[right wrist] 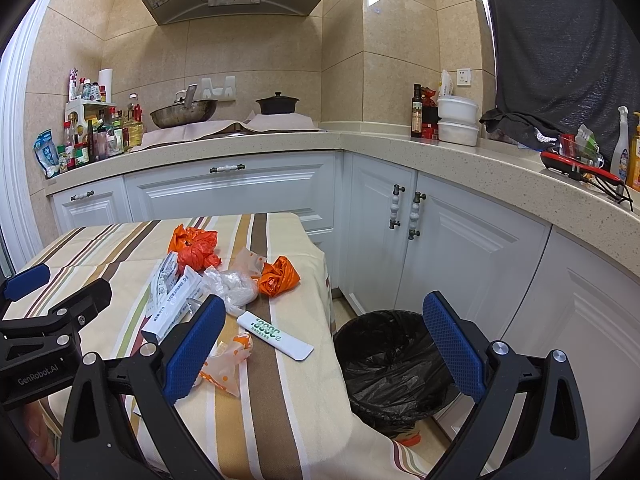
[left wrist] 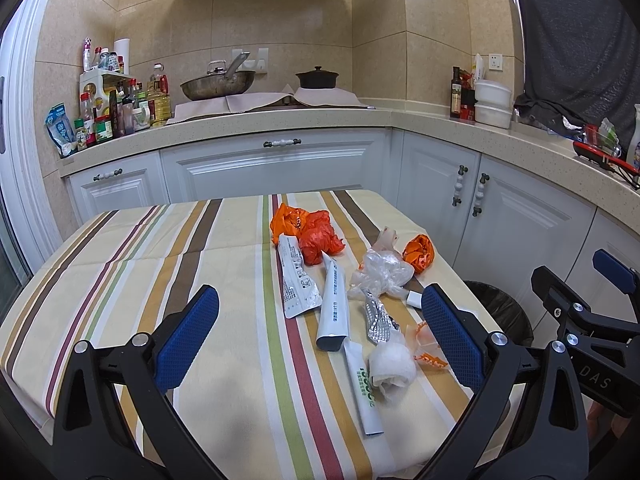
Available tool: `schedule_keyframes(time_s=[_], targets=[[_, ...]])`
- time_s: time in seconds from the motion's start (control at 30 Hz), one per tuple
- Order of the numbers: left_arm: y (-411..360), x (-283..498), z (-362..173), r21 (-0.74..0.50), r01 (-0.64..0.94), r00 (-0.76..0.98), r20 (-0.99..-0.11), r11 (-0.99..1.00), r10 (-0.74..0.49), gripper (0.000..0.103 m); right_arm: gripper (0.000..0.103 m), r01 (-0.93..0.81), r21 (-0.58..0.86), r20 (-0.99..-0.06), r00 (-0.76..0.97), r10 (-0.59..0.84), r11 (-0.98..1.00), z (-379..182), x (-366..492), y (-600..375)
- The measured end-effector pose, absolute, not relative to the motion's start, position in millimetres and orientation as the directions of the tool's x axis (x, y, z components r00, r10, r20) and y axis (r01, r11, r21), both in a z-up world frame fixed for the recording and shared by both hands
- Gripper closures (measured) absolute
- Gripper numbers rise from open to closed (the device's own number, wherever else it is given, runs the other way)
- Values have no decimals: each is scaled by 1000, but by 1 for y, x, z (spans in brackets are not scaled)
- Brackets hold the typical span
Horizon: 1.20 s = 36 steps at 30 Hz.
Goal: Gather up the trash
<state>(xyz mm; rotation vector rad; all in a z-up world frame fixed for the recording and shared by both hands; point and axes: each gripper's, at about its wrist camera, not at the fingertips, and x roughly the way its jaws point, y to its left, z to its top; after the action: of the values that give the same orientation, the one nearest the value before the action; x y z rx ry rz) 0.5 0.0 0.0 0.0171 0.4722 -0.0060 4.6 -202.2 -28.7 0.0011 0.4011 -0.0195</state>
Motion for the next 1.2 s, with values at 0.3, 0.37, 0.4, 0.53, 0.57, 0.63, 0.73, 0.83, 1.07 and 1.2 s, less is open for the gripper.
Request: schedule_keyframes(time_s=[0.3,0.37,0.4,0.53,0.57,0.63,0.73,0.83,1.07,1.2], targets=[[6,1,-9,15,10,890,-456,1000,-2,4,7,19,-3,-390,921,-19,1000,-29,4,-202],[6,1,-9,14,10,890,-457,1000,-2,4,7,20,-3,-390,921,-19,1000,-29,4,-202],[5,1,-8,15,10,890,-457,1000,-2,4,7,19,-3,-390,921,-19,1000,-29,4,-202],[5,1,-8,15,10,890,-456,1000,-2,4,7,20,-3,-390,921,-20,1000,-30,4,-202],[5,1,-8,15,10,890,-457,1000,-2,4,7,21,-4,-390,921,-20,1000,-29,4,-202],[5,1,-8,16,11,889,-457,1000,-2,4,7,19,-3,-391,920,-19,1000,-28,4,-201],[8,1,-11,20,14,888,-459,1000,-3,4,7,14,-1,-398,917,-13,1000,-28,4,-200],[13,2,-18,23,18,884,-468,1000,-5,4,7,1,5,-412,911,1,1000,-32,5,-201],[29,6,-36,51,-5,864,-503,999,30,4,7,-48,23,-449,892,53,999,-55,15,-186],[43,7,-44,46,-30,848,-528,998,50,4,7,-95,62,-477,871,113,994,-65,22,-176]])
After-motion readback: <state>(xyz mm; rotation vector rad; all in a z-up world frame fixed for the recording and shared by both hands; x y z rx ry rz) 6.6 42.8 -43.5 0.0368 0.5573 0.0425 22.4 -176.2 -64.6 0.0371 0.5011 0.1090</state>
